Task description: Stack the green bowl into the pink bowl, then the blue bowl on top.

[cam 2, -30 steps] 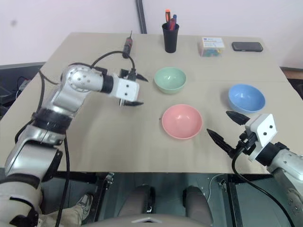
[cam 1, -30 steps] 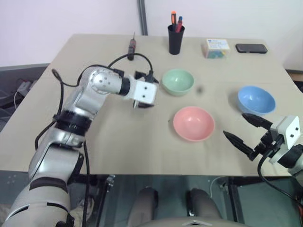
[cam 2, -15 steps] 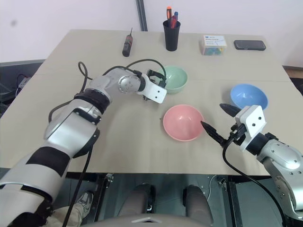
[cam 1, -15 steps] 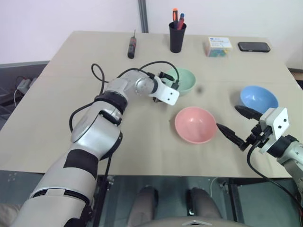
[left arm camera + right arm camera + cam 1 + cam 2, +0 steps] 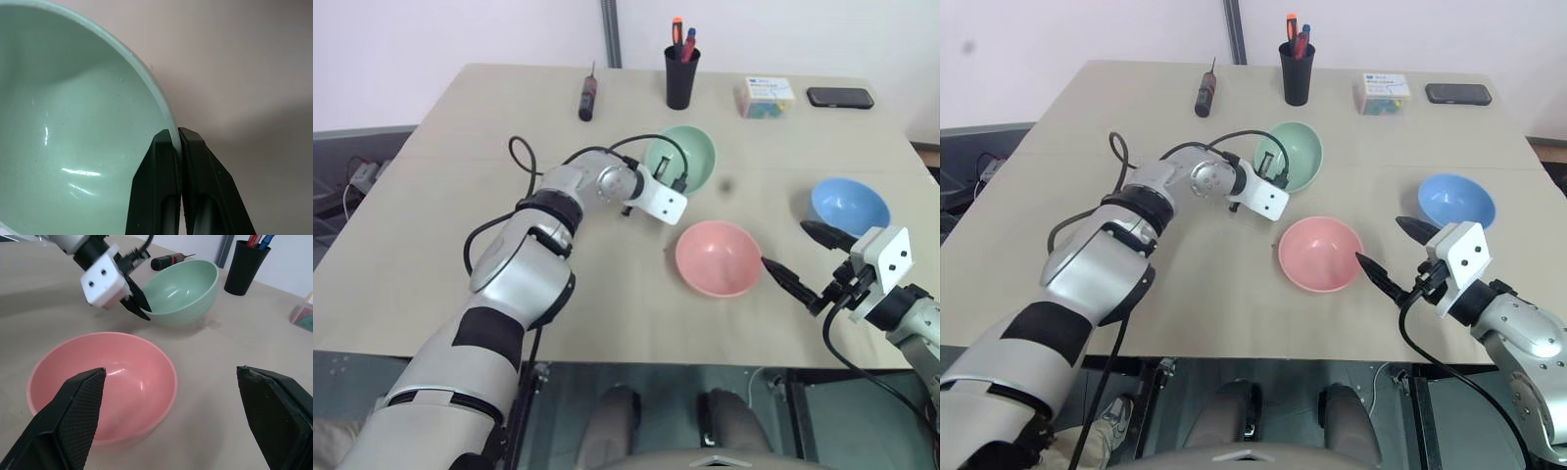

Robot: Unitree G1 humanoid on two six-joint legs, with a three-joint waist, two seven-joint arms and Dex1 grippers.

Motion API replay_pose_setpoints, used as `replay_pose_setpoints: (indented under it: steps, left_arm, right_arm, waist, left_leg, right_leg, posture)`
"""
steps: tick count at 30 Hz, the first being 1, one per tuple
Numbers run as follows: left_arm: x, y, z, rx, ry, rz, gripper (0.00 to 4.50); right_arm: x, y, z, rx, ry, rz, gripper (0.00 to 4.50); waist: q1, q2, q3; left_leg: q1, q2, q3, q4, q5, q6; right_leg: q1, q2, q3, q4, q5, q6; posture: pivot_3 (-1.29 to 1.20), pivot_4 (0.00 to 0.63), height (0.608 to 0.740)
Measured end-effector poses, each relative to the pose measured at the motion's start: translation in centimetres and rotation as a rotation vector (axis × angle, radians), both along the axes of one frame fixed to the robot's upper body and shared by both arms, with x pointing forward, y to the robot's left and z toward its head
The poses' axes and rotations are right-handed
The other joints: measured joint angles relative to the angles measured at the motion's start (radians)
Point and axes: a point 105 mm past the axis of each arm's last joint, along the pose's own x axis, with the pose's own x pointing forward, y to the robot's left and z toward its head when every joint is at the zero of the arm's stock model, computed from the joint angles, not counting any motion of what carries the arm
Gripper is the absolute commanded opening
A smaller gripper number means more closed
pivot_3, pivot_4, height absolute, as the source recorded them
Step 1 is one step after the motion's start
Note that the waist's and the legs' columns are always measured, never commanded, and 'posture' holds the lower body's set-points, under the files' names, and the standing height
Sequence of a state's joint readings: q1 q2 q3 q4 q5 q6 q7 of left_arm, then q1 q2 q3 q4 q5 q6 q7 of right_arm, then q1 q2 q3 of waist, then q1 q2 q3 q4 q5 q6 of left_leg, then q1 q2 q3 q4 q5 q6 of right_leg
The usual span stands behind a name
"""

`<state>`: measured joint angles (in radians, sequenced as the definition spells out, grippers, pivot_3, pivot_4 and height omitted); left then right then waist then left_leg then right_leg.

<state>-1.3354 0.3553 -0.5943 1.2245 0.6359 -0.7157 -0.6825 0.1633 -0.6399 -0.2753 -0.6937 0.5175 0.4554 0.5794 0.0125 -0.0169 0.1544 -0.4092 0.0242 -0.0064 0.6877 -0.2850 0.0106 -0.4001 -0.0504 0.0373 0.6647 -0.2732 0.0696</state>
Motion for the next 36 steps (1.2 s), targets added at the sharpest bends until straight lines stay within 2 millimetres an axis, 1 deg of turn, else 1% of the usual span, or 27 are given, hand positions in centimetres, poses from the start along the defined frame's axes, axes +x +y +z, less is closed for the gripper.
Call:
replay_pose_setpoints:
  steps: [2, 3, 4, 5, 6, 11, 12, 14, 15, 17, 20, 21, 24, 27, 29, 30, 31, 32, 33, 35, 36]
  left_arm:
    - [-1.3, -0.9, 1.8, -0.072, 0.043, -0.094, 0.03]
    - [-2.4, -1.3, 3.1, -0.105, 0.072, -0.166, 0.03]
    - [-3.1, -1.5, 3.6, -0.114, 0.091, -0.205, 0.03]
    - [-4.1, -1.5, 4.4, -0.125, 0.113, -0.263, 0.03]
    - [-5.9, -1.2, 4.8, -0.12, 0.16, -0.337, 0.03]
    - [-10.8, -0.4, 3.9, -0.043, 0.332, -0.485, 0.03]
    - [-11.4, -0.2, 3.8, -0.025, 0.35, -0.503, 0.03]
    - [-12.4, 0.0, 3.5, 0.008, 0.378, -0.538, 0.69]
    - [-12.6, 0.0, 3.4, 0.013, 0.384, -0.543, 0.91]
    - [-12.9, 0.0, 3.2, 0.026, 0.391, -0.559, 1.87]
    - [-13.0, 0.0, 2.6, 0.028, 0.399, -0.561, 3.04]
    - [-13.0, 0.0, 2.6, 0.029, 0.397, -0.562, 3.59]
    - [-12.8, 0.1, 2.6, 0.004, 0.385, -0.529, 3.59]
    - [-12.7, 0.9, 3.4, -0.101, 0.449, -0.414, 3.59]
    - [-12.9, 1.5, 4.6, -0.22, 0.523, -0.327, 3.59]
    - [-13.0, 2.0, 5.7, -0.381, 0.61, -0.246, 3.59]
    - [-13.1, 2.1, 6.2, -0.458, 0.642, -0.23, 3.59]
    - [-13.3, 2.4, 6.7, -0.597, 0.675, -0.205, 3.59]
    - [-13.5, 2.6, 6.7, -0.664, 0.699, -0.183, 3.59]
    - [-13.5, 3.8, 5.9, -0.756, 0.732, -0.081, 3.59]
    - [-13.6, 4.6, 5.4, -0.789, 0.767, -0.027, 3.85]
  right_arm:
    - [-0.3, -0.6, -0.4, -0.01, 0.019, -0.017, 4.5]
    - [-0.7, -1.1, -0.7, -0.017, 0.035, -0.029, 4.5]
    - [-0.9, -1.5, -0.9, -0.022, 0.045, -0.04, 4.5]
    - [-1.3, -2.1, -1.2, -0.03, 0.061, -0.062, 4.5]
    - [-1.7, -3.0, -1.4, -0.041, 0.076, -0.088, 4.5]
    - [-2.7, -4.8, -1.3, -0.061, 0.076, -0.153, 4.5]
    - [-2.8, -5.0, -1.3, -0.063, 0.078, -0.161, 4.5]
    - [-3.0, -5.1, -1.3, -0.062, 0.077, -0.168, 4.5]
    - [-3.0, -5.0, -1.2, -0.062, 0.074, -0.167, 4.5]
    - [-3.1, -4.7, -0.8, -0.065, 0.055, -0.16, 4.5]
    - [-3.0, -4.5, -0.5, -0.063, 0.043, -0.158, 4.5]
    - [-2.9, -4.4, -0.5, -0.061, 0.039, -0.156, 4.5]
    - [-2.5, -3.8, -0.3, -0.055, 0.029, -0.13, 4.5]
    - [-1.6, -3.7, -0.3, -0.081, 0.02, -0.113, 4.5]
    - [-0.7, -4.0, -0.5, -0.127, 0.021, -0.121, 4.5]
    - [0.4, -4.6, -0.7, -0.188, 0.022, -0.135, 4.5]
    - [0.9, -5.0, -0.9, -0.217, 0.026, -0.149, 4.5]
    - [2.0, -5.6, -1.1, -0.274, 0.028, -0.167, 4.5]
    - [2.6, -6.4, -1.5, -0.314, 0.04, -0.191, 4.5]
    - [4.2, -7.3, -1.9, -0.386, 0.047, -0.214, 4.5]
    - [5.0, -7.8, -2.0, -0.406, 0.053, -0.228, 4.5]
  waist:
    - [0.002, 0.0, 0.0]
    - [0.003, 0.0, 0.0]
    - [0.002, 0.001, 0.0]
    - [0.001, 0.001, -0.001]
    - [-0.004, 0.002, -0.001]
    - [-0.019, 0.002, -0.001]
    - [-0.021, 0.002, -0.001]
    - [-0.021, 0.002, -0.001]
    - [-0.021, 0.002, -0.001]
    - [-0.023, 0.002, -0.001]
    - [-0.024, 0.001, 0.0]
    - [-0.024, 0.001, 0.0]
    - [-0.026, 0.001, 0.0]
    - [-0.029, 0.002, 0.0]
    - [-0.029, 0.002, 0.0]
    - [-0.03, 0.002, 0.0]
    - [-0.029, 0.002, 0.0]
    - [-0.029, 0.002, 0.0]
    - [-0.027, 0.002, 0.001]
    - [-0.028, 0.002, 0.001]
    - [-0.03, 0.002, 0.002]
  left_leg:
    - [-0.004, 0.0, -0.002, 0.001, 0.001, -0.001]
    - [-0.004, 0.0, -0.001, 0.001, 0.002, -0.004]
    - [-0.005, 0.0, -0.001, 0.001, 0.002, -0.004]
    - [-0.004, 0.0, -0.001, 0.001, 0.003, -0.004]
    - [-0.004, 0.0, -0.001, 0.001, 0.003, -0.004]
    - [-0.002, 0.001, 0.0, 0.003, 0.0, 0.0]
    - [0.0, 0.0, 0.0, 0.003, 0.0, 0.0]
    - [0.005, 0.0, 0.001, 0.004, 0.0, 0.0]
    - [0.01, 0.0, 0.002, 0.004, 0.0, 0.0]
    - [0.017, 0.0, 0.002, 0.004, 0.0, 0.0]
    - [0.022, 0.0, 0.002, 0.004, 0.0, 0.0]
    - [0.022, 0.0, 0.002, 0.004, 0.0, 0.0]
    - [0.022, 0.001, 0.002, 0.003, 0.0, 0.0]
    - [0.022, 0.001, -0.001, 0.002, 0.0, 0.0]
    - [0.023, 0.001, -0.001, 0.002, 0.0, 0.0]
    - [0.023, 0.001, -0.001, 0.002, 0.0, 0.0]
    - [0.024, 0.001, -0.001, 0.002, 0.0, 0.0]
    - [0.024, 0.001, -0.001, 0.002, 0.0, 0.0]
    - [0.024, 0.002, -0.001, 0.002, 0.0, 0.0]
    - [0.025, 0.002, -0.001, 0.001, 0.0, 0.0]
    - [0.025, 0.002, 0.0, 0.0, 0.0, 0.0]
  right_leg:
    - [-0.003, 0.0, -0.002, 0.0, 0.0, 0.0]
    - [-0.003, 0.0, -0.002, 0.0, 0.0, 0.0]
    - [-0.003, -0.001, -0.002, 0.0, 0.0, 0.0]
    - [-0.003, -0.001, -0.001, 0.0, 0.0, 0.0]
    - [-0.003, -0.001, -0.001, 0.0, 0.0, 0.0]
    - [-0.003, -0.001, 0.0, 0.006, 0.0, 0.0]
    - [-0.002, -0.001, 0.001, 0.008, 0.0, 0.0]
    - [0.001, 0.0, 0.002, 0.011, 0.0, 0.0]
    - [0.006, 0.0, 0.003, 0.011, -0.001, 0.0]
    - [0.012, 0.0, 0.003, 0.011, -0.001, 0.0]
    - [0.018, 0.0, 0.004, 0.011, -0.001, 0.0]
    - [0.018, 0.0, 0.004, 0.01, -0.001, 0.0]
    - [0.018, 0.0, 0.004, 0.01, -0.001, 0.0]
    - [0.018, 0.0, 0.005, 0.009, -0.001, 0.0]
    - [0.018, 0.0, 0.005, 0.009, -0.001, 0.0]
    - [0.018, 0.0, 0.006, 0.009, -0.001, 0.0]
    - [0.018, 0.0, 0.006, 0.009, -0.001, 0.0]
    - [0.018, 0.0, 0.006, 0.009, -0.001, 0.0]
    - [0.018, 0.0, 0.006, 0.009, -0.001, 0.0]
    - [0.018, 0.0, 0.006, 0.009, -0.001, 0.0]
    - [0.018, 0.0, 0.007, 0.009, -0.001, 0.0]
  posture:
    - [0.0, 0.15, 0.74]
    - [0.0, 0.15, 0.74]
    - [0.0, 0.15, 0.74]
    - [0.0, 0.15, 0.74]
    - [0.0, 0.15, 0.74]
    - [0.0, 0.15, 0.74]
    - [0.0, 0.15, 0.74]
    - [0.0, 0.15, 0.74]
    - [0.0, 0.15, 0.74]
    - [0.0, 0.15, 0.74]
    - [0.0, 0.15, 0.74]
    - [0.0, 0.15, 0.74]
    - [0.0, 0.15, 0.74]
    - [0.0, 0.15, 0.74]
    - [0.0, 0.15, 0.74]
    - [0.0, 0.15, 0.74]
    - [0.0, 0.15, 0.74]
    - [0.0, 0.15, 0.74]
    - [0.0, 0.15, 0.74]
    - [0.0, 0.15, 0.74]
    - [0.0, 0.15, 0.74]
